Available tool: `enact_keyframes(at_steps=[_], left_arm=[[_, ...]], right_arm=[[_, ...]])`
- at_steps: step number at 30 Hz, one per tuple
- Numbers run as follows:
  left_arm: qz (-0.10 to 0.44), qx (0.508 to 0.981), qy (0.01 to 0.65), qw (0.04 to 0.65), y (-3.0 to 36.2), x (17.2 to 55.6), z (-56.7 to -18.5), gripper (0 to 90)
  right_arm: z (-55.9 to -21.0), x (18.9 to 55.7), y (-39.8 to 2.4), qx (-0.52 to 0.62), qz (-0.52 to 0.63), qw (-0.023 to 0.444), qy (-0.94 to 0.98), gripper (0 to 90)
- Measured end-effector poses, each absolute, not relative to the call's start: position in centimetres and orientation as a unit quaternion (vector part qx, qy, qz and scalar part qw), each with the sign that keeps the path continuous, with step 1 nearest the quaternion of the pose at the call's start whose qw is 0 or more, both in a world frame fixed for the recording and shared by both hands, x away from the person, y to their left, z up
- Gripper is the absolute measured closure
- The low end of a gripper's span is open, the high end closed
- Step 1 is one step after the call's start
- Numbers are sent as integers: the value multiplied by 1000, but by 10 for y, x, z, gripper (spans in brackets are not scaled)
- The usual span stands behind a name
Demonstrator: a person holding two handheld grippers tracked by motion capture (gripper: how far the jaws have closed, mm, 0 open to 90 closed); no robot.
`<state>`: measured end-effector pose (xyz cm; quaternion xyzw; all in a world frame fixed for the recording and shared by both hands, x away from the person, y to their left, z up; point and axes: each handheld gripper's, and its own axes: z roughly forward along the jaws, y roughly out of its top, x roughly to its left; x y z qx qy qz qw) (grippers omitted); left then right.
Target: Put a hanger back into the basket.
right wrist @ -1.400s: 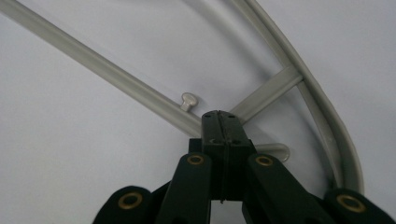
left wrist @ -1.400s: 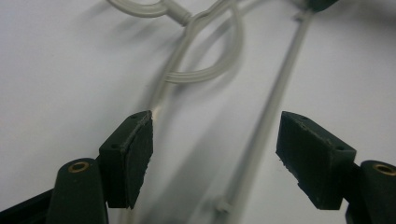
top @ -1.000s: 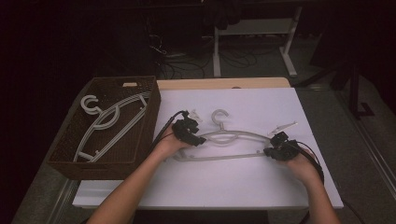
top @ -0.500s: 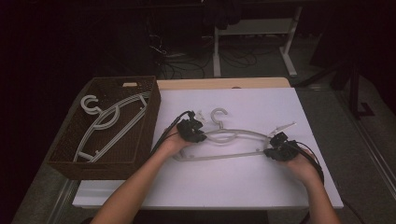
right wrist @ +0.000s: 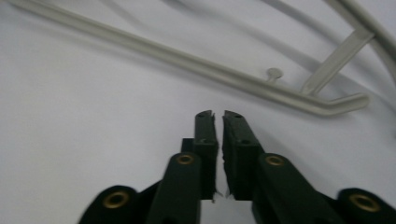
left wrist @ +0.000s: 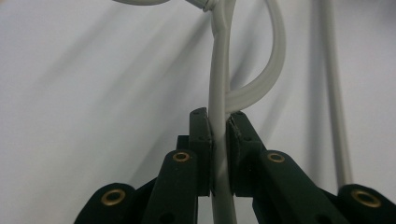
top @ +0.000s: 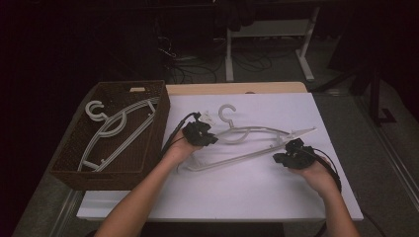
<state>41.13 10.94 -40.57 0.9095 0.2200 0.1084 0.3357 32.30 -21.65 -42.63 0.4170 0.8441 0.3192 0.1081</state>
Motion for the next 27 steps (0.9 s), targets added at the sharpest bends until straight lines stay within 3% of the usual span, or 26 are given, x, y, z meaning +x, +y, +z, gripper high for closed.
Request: enact_keyframes(at_steps=[11, 19, 27], left_arm=[[140, 879, 267, 370, 138, 404, -333, 825], [168, 868, 277, 376, 174, 397, -287, 825], [201, 846, 310, 384, 247, 384, -260, 824]], right_arm=[[-434, 301, -207, 403, 359, 100, 836, 332], [-432, 304, -209, 405, 380, 111, 824, 133], [-432, 304, -207, 396, 389, 131, 821, 73]])
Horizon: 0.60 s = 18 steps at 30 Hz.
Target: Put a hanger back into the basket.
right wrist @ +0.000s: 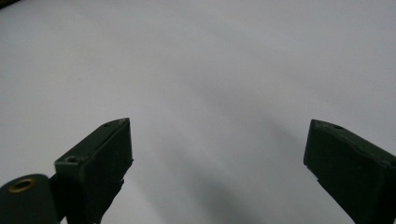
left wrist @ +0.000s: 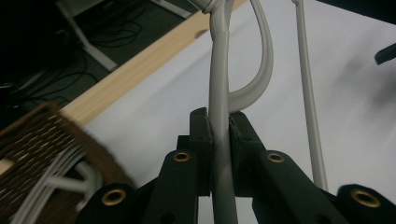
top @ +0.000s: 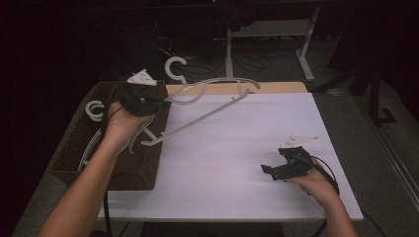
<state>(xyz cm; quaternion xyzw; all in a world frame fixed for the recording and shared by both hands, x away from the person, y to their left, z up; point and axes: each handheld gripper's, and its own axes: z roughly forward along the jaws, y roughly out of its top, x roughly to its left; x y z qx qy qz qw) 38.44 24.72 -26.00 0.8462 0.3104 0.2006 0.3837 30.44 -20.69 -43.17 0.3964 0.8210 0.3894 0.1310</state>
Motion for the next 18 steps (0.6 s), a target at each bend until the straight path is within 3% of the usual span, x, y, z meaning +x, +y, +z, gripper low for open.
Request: enact_keyframes(at_steps=[4, 6, 18], left_arm=[[214, 837, 324, 386, 274, 381, -256, 824], [237, 825, 349, 376, 318, 375, -254, 824], [268, 780, 442, 354, 435, 364, -273, 824]], right_arm=[[-432, 304, -207, 396, 384, 135, 823, 73], [-430, 305, -206, 397, 386, 139, 821, 74], [-434, 308, -205, 403, 374, 142, 823, 73]])
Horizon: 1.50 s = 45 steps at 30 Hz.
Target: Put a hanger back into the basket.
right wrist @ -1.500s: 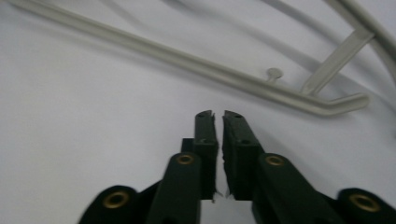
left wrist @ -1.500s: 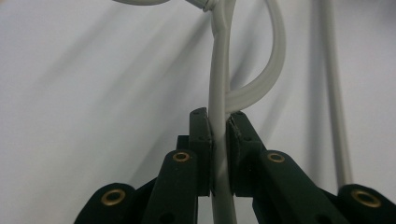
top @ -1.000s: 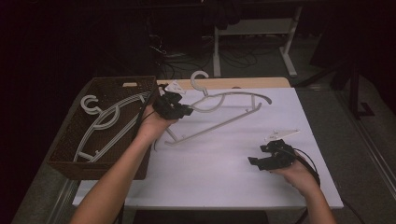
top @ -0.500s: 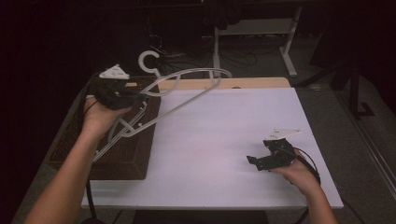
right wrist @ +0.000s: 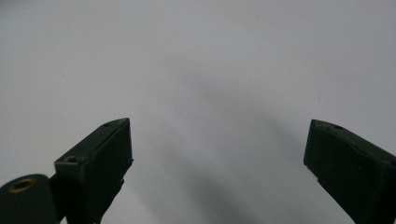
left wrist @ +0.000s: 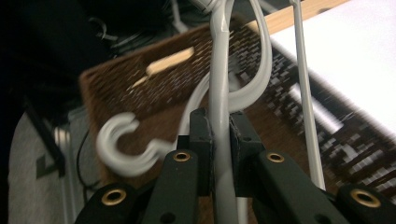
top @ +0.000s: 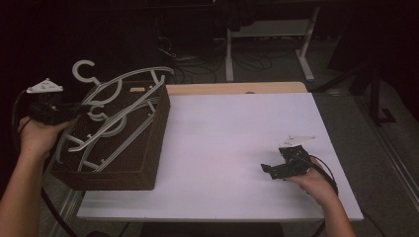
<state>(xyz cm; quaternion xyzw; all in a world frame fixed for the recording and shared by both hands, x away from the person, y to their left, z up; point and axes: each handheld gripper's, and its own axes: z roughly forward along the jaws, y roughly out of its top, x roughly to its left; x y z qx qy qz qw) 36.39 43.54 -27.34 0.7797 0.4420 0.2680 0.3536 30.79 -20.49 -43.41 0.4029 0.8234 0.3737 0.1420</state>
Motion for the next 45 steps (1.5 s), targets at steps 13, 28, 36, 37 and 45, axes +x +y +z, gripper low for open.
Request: enact_keyframes(at_steps=[13, 28, 36, 37, 45], left_arm=[[261, 790, 472, 293, 456, 380, -311, 824], [224, 784, 494, 302, 452, 389, -338, 515], [189, 765, 472, 395, 441, 375, -323, 382], [182, 764, 467, 406, 437, 374, -322, 374], [134, 772, 405, 471, 391, 357, -314, 290]], right_arm=[[-436, 309, -204, 403, 365, 143, 827, 73], [-433, 308, -204, 399, 370, 139, 827, 76], [-427, 307, -201, 395, 375, 136, 828, 76], [-425, 307, -201, 392, 377, 137, 828, 76], [-407, 312, -201, 388, 384, 131, 828, 75]])
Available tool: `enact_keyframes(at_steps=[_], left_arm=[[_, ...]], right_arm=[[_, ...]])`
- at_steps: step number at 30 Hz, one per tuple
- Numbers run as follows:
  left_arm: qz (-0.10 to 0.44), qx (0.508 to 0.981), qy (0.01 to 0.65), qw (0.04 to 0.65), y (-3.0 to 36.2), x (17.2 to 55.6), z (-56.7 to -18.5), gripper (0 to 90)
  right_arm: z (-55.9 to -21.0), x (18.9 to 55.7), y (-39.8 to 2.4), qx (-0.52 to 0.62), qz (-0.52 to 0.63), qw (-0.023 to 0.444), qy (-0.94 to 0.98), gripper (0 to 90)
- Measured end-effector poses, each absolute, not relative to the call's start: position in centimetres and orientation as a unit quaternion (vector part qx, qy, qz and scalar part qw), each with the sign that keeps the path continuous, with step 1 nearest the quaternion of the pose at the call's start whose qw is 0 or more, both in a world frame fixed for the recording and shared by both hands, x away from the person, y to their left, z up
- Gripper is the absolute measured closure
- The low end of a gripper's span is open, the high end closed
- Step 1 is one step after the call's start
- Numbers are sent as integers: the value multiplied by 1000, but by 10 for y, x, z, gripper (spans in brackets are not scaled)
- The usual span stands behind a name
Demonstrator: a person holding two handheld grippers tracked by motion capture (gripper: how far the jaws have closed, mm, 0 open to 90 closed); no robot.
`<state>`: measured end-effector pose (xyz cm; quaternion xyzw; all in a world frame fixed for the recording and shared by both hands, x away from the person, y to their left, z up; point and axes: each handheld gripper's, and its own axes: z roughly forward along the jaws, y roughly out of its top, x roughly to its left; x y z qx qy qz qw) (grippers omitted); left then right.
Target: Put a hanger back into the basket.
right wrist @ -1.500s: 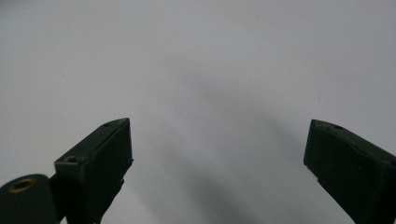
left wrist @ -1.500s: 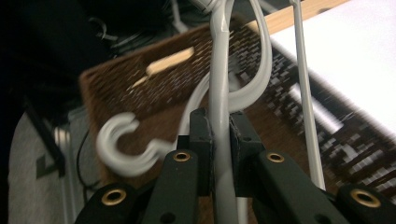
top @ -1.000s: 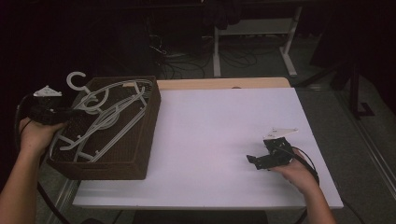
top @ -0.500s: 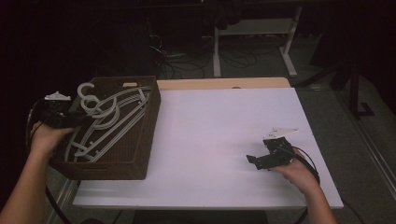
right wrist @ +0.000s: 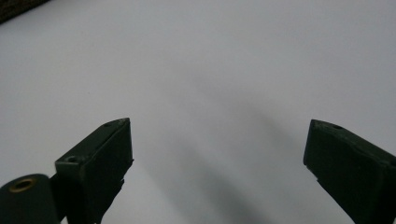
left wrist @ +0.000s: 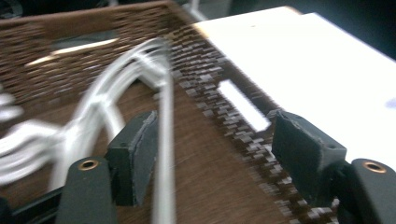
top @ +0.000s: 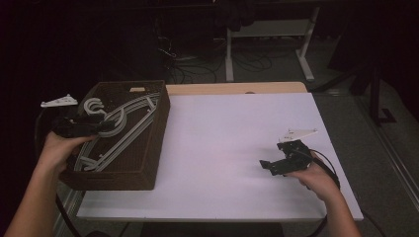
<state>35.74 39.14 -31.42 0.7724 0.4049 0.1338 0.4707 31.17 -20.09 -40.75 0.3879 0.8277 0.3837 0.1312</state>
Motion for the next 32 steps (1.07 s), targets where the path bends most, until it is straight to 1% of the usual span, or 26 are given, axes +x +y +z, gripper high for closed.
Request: enact_keyframes(at_steps=[7, 13, 18, 21, 25, 32], left_arm=[[109, 786, 345, 501, 345, 344, -313, 176], [91, 801, 300, 510, 313, 337, -318, 123], [67, 810, 278, 512, 292, 335, -329, 31], [64, 811, 272, 514, 288, 335, -334, 9], [59, 816, 270, 507, 286, 334, -339, 9], [60, 811, 270, 515, 288, 331, -341, 10]], right_arm=[[-383, 312, -199, 370, 408, 133, 824, 56], [-363, 311, -197, 357, 433, 131, 818, 34], [-354, 309, -196, 348, 450, 131, 812, 28], [-352, 308, -196, 347, 454, 132, 810, 28], [-351, 307, -195, 344, 459, 133, 809, 28], [-354, 307, -195, 344, 461, 132, 807, 27]])
